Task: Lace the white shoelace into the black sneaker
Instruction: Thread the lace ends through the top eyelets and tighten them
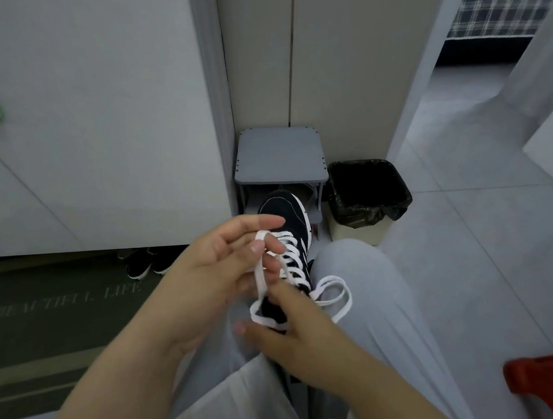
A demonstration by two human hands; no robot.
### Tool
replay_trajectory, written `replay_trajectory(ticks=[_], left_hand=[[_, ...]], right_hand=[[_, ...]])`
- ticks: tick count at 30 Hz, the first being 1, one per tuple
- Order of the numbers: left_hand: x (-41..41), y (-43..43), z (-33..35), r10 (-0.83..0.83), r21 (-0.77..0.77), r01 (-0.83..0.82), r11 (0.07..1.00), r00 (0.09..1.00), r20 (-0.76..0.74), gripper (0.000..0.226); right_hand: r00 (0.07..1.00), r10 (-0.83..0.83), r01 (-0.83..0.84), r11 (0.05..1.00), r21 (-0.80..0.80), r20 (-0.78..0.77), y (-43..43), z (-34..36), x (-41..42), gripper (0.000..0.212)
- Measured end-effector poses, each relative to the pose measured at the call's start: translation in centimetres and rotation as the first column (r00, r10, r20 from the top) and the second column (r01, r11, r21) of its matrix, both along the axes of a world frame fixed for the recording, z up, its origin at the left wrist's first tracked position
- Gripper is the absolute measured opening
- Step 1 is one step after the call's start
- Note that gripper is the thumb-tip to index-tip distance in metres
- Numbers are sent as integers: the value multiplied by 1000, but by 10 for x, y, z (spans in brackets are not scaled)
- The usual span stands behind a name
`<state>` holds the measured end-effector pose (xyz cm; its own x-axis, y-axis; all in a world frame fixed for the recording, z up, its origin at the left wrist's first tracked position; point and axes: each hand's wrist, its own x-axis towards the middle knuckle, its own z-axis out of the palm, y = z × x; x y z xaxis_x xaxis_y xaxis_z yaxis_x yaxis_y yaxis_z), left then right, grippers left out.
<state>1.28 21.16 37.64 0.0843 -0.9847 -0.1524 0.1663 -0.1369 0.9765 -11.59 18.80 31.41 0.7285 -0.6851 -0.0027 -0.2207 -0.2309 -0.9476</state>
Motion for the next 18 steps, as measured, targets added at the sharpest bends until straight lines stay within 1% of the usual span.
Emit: replay_trajectory(ticks=[2,3,4,5,6,7,8,9,11,13,15,17,18], left_hand=[[2,1,5,20,-16,-20,1000,1000,16,30],[5,2,6,49,-33,-47,998,996,71,28],[11,2,5,93,-57,-84,995,979,180,27],[18,2,2,145,-94,-120,988,930,338,27],[28,1,-3,193,-136,-143,980,838,510,28],[38,0,-9,221,-168,-147,975,728,649,28],[48,0,-16,229,-179,-144,973,633,739,28],[55,-1,-22,223,-175,-139,975,573,788,28],[68,-2,-36,184,-142,-120,982,520,834,30],[77,-3,-49,140,-104,-98,990,512,847,35],[86,-4,-63,88,-49,-87,995,544,835,39],[92,-4,-75,38,8,-77,997,573,819,39],[92,-5,-81,33,11,-71,997,588,808,36]], right_hand=[[996,46,-55,991,122,76,3,-3,3,13],[996,36,-46,991,128,80,3,-4,1,16],[999,4,-10,995,102,55,1,-5,-2,20],[999,-43,41,997,72,26,-3,-3,-7,23],[995,-99,99,994,46,2,-9,-1,-13,25],[987,-158,158,987,38,-9,-16,0,-19,25],[978,-208,208,977,47,-4,-21,3,-25,25],[970,-245,245,968,60,-1,-26,5,-29,24],[958,-288,287,956,59,6,-32,6,-37,22],[946,-322,321,946,48,33,-35,8,-42,21],[937,-343,342,939,27,62,-39,8,-48,20],[935,-354,354,935,-8,32,-43,8,-54,21],[933,-359,360,933,-25,10,-46,6,-57,23]])
